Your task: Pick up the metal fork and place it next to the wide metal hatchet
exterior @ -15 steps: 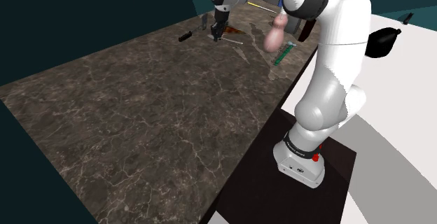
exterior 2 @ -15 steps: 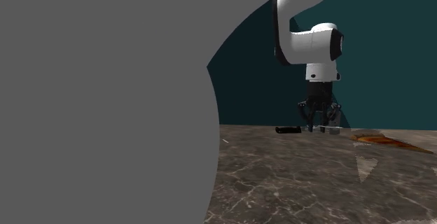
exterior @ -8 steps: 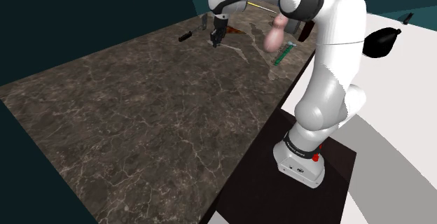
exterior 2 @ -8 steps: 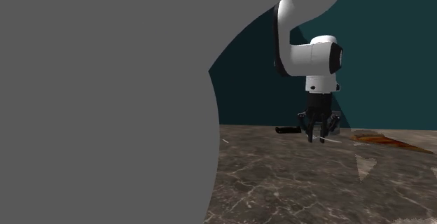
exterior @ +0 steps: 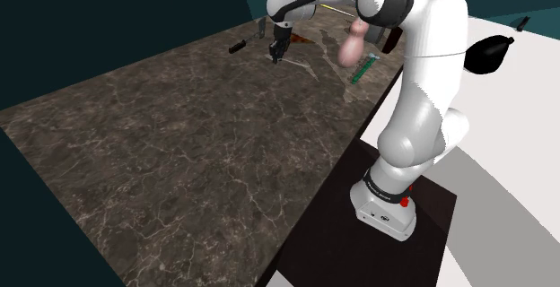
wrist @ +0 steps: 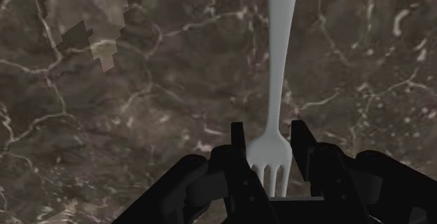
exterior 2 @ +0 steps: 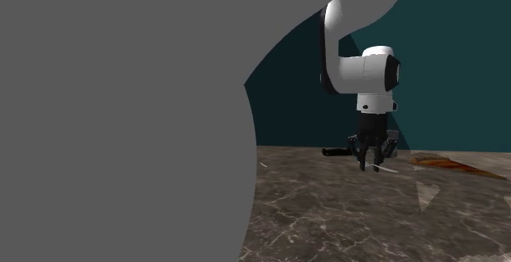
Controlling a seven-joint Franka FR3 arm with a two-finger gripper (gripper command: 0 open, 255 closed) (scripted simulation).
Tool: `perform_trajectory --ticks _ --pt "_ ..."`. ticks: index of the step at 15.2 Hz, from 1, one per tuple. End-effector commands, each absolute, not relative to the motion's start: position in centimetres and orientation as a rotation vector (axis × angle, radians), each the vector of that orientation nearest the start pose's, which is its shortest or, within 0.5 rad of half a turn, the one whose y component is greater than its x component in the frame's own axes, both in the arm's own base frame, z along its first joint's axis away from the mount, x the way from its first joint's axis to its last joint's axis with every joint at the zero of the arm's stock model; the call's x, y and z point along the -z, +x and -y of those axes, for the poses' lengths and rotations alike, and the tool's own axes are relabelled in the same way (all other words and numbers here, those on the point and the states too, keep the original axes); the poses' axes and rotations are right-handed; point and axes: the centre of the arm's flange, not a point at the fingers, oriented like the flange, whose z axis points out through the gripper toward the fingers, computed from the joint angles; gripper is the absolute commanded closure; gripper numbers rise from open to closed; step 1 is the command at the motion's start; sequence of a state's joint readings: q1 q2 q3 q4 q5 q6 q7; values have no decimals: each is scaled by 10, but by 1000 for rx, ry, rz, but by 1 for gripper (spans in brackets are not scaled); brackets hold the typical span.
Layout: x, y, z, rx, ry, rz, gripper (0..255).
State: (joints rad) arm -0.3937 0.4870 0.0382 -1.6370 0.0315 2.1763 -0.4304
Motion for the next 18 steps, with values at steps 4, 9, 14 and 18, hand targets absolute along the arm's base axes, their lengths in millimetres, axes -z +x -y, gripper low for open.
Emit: perform_trajectory --ticks 4,9,14,18 --pt "-340 641 240 102 -3118 82 0" --pt "-366 639 241 102 -3118 82 0" --pt "-390 638 241 102 -3118 82 0" --pt "-390 638 241 102 -3118 82 0"
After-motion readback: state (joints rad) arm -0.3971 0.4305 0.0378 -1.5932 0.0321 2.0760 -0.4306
